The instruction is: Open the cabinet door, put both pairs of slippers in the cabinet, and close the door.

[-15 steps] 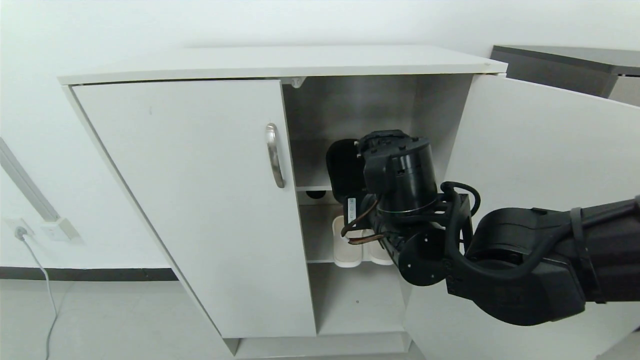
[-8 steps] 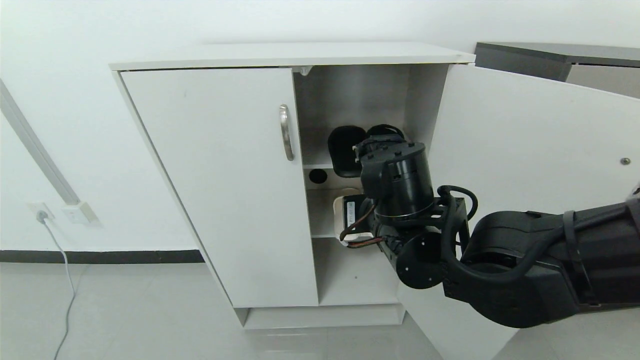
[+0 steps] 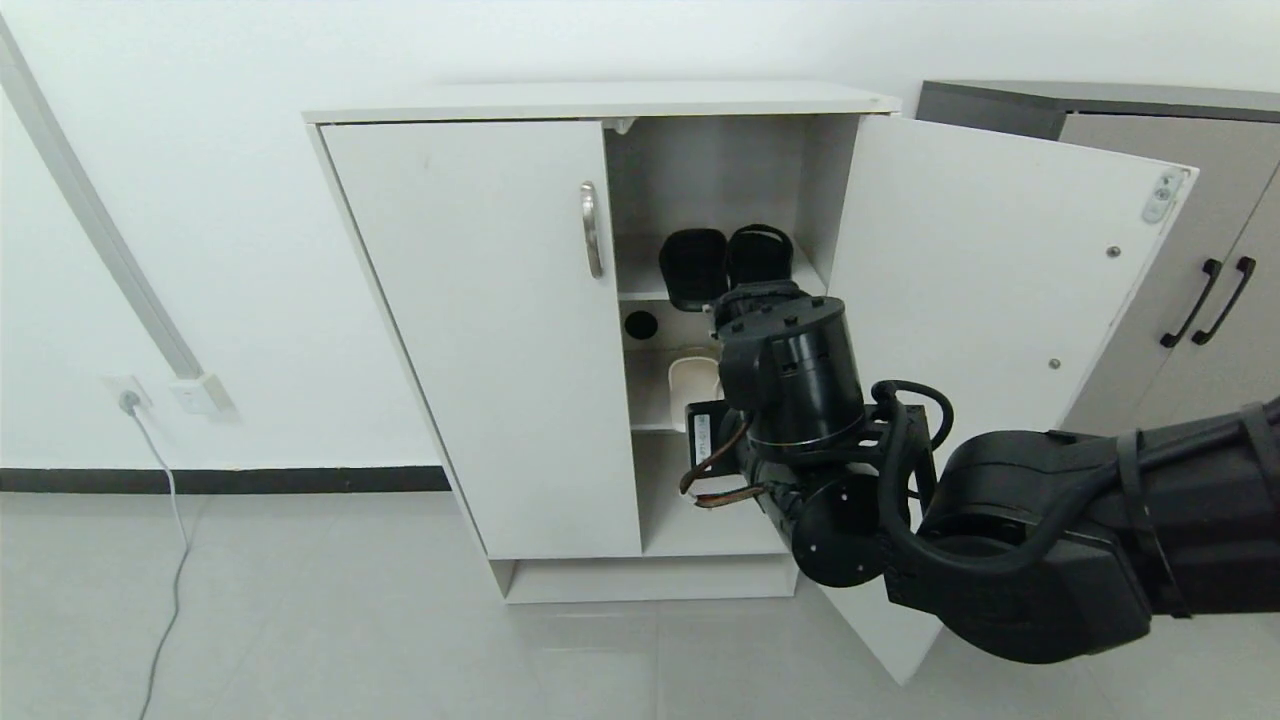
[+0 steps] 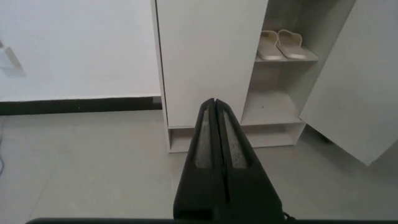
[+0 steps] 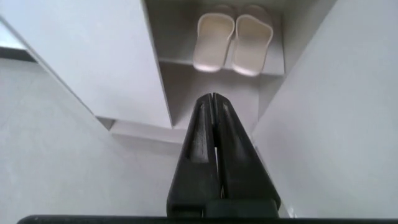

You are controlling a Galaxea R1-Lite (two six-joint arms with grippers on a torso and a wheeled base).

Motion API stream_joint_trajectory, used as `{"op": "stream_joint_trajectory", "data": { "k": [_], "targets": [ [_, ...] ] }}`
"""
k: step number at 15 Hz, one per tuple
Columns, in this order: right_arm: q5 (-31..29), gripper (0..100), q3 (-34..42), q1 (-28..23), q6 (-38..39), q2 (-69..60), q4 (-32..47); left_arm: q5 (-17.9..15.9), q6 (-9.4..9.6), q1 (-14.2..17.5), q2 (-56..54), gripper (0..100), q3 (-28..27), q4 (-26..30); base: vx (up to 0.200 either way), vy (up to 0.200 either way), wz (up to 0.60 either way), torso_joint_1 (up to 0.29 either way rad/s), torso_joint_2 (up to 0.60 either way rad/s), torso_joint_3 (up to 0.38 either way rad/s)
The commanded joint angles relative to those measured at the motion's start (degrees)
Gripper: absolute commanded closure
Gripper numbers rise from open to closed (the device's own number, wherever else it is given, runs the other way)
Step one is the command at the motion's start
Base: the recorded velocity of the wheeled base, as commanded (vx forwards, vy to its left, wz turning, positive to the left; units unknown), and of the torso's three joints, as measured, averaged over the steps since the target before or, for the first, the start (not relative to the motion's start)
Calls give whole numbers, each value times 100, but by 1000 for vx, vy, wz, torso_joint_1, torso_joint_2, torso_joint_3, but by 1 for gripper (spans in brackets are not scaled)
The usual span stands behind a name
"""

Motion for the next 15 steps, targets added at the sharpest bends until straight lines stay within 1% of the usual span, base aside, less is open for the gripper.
{"op": "stream_joint_trajectory", "data": {
  "k": [1,6,15],
  "targets": [
    [11,100,20,-7,4,18,-5,3,-4,1,7,100,1,1,-200,0,0,7,2,7],
    [64,100,213,-147,-84,36,-181,3,-4,1,7,100,9,1,0,0,0,0,0,0],
    [64,100,257,-174,-119,53,-198,3,-4,1,7,100,1,1,0,0,0,0,0,0]
  ]
}}
